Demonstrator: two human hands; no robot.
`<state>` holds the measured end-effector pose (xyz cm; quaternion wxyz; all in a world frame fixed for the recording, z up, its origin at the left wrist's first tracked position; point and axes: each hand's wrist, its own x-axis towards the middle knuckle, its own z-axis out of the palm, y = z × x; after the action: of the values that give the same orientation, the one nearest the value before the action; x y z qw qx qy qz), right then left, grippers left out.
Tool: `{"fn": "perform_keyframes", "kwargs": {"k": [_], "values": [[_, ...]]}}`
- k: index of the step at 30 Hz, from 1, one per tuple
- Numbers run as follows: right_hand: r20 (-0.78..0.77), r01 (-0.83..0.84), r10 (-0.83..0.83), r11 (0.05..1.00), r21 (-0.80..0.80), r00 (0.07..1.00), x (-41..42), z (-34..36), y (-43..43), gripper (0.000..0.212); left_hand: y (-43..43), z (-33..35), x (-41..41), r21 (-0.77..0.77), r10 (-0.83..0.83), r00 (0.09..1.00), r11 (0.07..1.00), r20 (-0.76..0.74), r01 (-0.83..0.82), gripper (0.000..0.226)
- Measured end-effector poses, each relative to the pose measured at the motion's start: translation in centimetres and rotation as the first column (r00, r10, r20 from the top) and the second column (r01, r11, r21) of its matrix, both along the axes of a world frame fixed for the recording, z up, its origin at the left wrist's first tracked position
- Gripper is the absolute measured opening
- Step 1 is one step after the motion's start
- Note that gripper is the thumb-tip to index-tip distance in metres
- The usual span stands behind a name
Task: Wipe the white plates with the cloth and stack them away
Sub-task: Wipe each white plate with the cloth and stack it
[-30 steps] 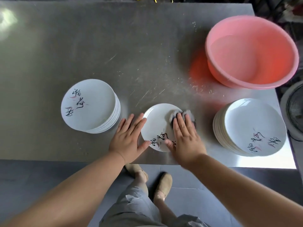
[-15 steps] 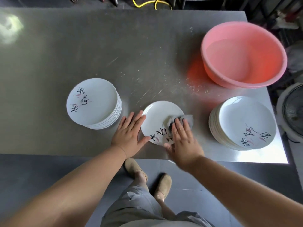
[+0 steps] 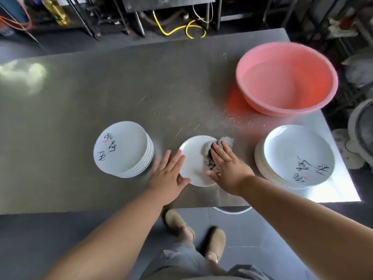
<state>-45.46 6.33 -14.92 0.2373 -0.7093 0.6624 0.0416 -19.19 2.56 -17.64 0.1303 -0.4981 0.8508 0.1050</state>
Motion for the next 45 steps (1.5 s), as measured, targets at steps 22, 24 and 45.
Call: {"fn": "perform_keyframes", "kwargs": {"k": [22,24,45], "values": [[0.001,-0.069,0.069,0.996,0.061,0.998,1.8,0.2,5.7,0.098,5.7,0.8,-4.1,-0.098,0.277,0.939,0.949,-0.204,-0.301,0.076],[-0.026,-0.057,0.058,0.998,0.014,0.998,0.5,0.3,2.7,0.091,3.3,0.7,-2.4,-0.075,0.142,0.984,0.986,-0.105,-0.15,0.08],[-0.034,-0.052,0.052,0.999,0.008,0.998,2.2,-1.2,3.0,0.09,4.0,0.3,-3.6,-0.061,0.256,0.957,0.962,-0.135,-0.266,0.076]]}}
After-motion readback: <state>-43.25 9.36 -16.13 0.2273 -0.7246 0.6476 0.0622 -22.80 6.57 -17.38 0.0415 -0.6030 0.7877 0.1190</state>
